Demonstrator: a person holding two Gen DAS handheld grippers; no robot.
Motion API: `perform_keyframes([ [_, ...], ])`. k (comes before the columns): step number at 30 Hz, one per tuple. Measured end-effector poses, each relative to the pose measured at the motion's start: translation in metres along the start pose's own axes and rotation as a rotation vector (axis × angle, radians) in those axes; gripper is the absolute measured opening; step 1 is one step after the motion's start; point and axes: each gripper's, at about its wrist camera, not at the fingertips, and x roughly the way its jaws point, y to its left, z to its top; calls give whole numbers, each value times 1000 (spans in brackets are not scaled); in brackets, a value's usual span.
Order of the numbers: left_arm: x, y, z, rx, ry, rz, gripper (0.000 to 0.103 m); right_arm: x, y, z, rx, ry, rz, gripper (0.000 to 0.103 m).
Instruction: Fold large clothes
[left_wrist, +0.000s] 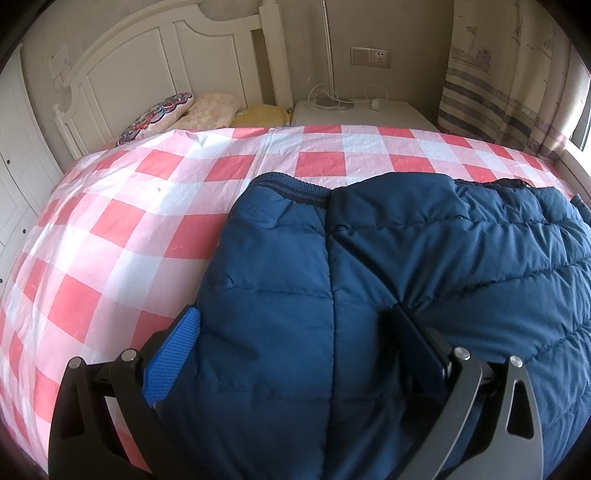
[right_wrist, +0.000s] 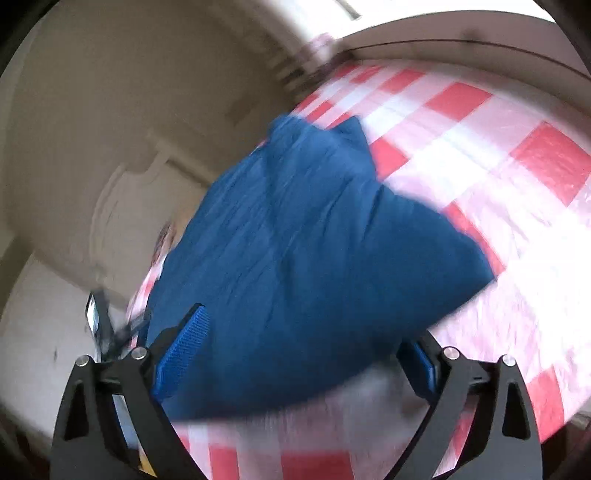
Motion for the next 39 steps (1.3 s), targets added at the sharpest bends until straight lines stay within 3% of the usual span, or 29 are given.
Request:
perform_keyframes([
  [4,0,-1,0,-1,-1,3,101,31,23,10,-65,-20,-52,99],
  [5,-1,0,0,-4,-5,12,101,38,25,13,-67,-18,-31,99],
  [7,-2,-1,-2,-11,-10,29,101,32,14,17,-23,-63,67,82],
  [8,-2,0,-2,-20,-12,34,101,28,9,17,-10,-96,121,59],
  [10,-2,2,-2,-33,-10,31,101,16,0,19,-8,-120,186,44],
  [12,-3,0,-2,-21,-4,40,101,2,-5,12,-19,-144,225,36],
  [15,-18,-18,-3,48,-21,70,101,-25,-12,-1,-56,-175,248,34],
  [21,-62,-83,13,61,-78,-112,101,-84,-23,-14,-140,-243,222,34],
  [23,-69,-117,20,98,-78,-144,101,-101,-16,-14,-190,-274,193,34],
  [25,-71,-151,19,147,-60,-129,101,-113,-11,-13,-208,-293,191,34],
  [27,-74,-179,7,190,-35,-116,101,-119,-2,-11,-233,-307,177,34],
  [28,-76,-190,-4,211,-30,-75,101,-120,1,-11,-240,-311,172,34],
  [30,-88,-198,-33,250,-77,8,101,-121,8,-9,-256,-313,169,34],
  [33,-112,-188,-72,263,-165,47,101,-120,26,-9,-319,-325,146,34],
  [36,-134,-168,-110,251,-215,-3,101,-116,58,-11,-398,-353,136,34],
  [39,-158,-149,-150,271,-240,-122,101,-110,104,-19,-535,-374,112,34],
])
